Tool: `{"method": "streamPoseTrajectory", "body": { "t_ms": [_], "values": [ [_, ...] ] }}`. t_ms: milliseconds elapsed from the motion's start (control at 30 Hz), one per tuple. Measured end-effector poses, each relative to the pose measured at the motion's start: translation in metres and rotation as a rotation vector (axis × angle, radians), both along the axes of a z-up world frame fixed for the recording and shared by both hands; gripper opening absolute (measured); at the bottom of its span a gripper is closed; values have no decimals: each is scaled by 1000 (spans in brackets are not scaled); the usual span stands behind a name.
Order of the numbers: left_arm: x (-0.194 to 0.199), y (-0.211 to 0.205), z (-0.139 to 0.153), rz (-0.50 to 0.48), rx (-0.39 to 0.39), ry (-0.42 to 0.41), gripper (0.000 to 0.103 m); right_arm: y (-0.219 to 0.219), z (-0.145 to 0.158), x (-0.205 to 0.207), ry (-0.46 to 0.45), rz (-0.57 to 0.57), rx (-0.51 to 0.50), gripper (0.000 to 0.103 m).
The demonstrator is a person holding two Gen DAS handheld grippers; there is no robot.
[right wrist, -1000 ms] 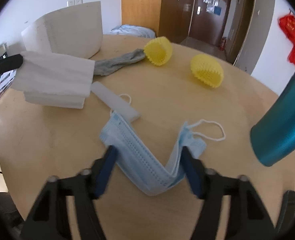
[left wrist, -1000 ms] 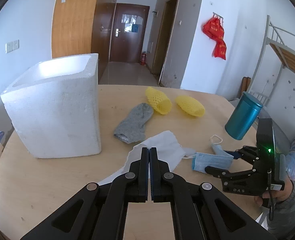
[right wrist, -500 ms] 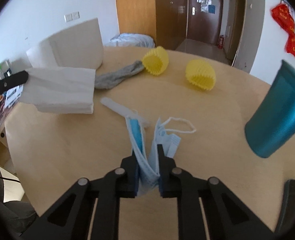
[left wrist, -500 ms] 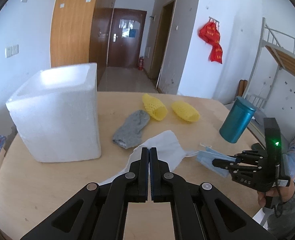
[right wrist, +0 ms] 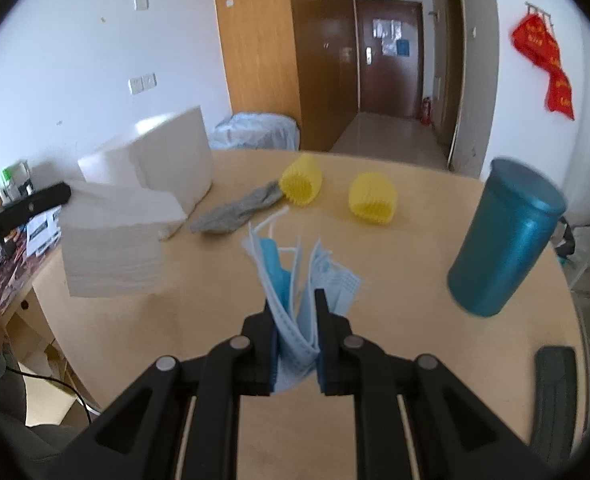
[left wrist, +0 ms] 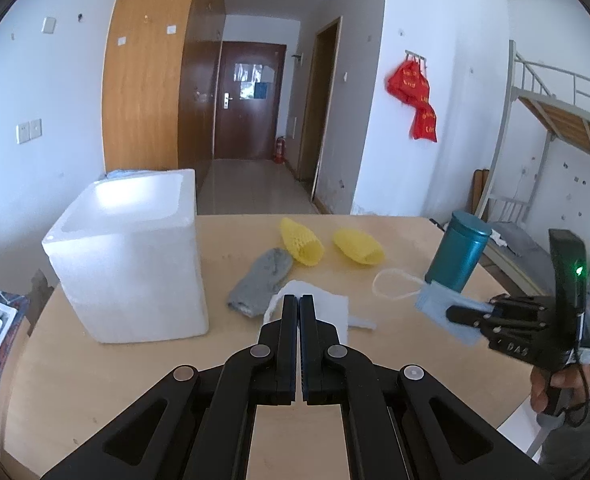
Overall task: Organize soft objects
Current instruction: 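Carry tissue in left tool while right tool carries mask toward foam box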
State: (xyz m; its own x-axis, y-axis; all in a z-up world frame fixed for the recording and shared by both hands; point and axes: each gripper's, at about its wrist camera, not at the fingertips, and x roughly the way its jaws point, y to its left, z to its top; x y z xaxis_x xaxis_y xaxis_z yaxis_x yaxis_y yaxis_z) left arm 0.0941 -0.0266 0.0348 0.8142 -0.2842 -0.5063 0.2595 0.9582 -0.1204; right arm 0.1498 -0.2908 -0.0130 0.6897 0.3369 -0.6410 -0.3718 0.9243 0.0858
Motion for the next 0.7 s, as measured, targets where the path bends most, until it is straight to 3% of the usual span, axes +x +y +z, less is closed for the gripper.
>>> {"method": "streamPoseTrajectory", "body": {
  "t_ms": [167, 400, 700],
  "values": [
    [-1, 3, 2, 13, 5, -2, 1, 2, -2, -1, 2, 11, 27, 18],
    [-9, 4, 25, 38, 21, -73, 1, 8, 16, -4, -40, 36, 69, 18],
    [-18, 21, 41, 121, 46, -117, 1, 48, 44, -6, -103, 144, 110, 18]
  ]
}}
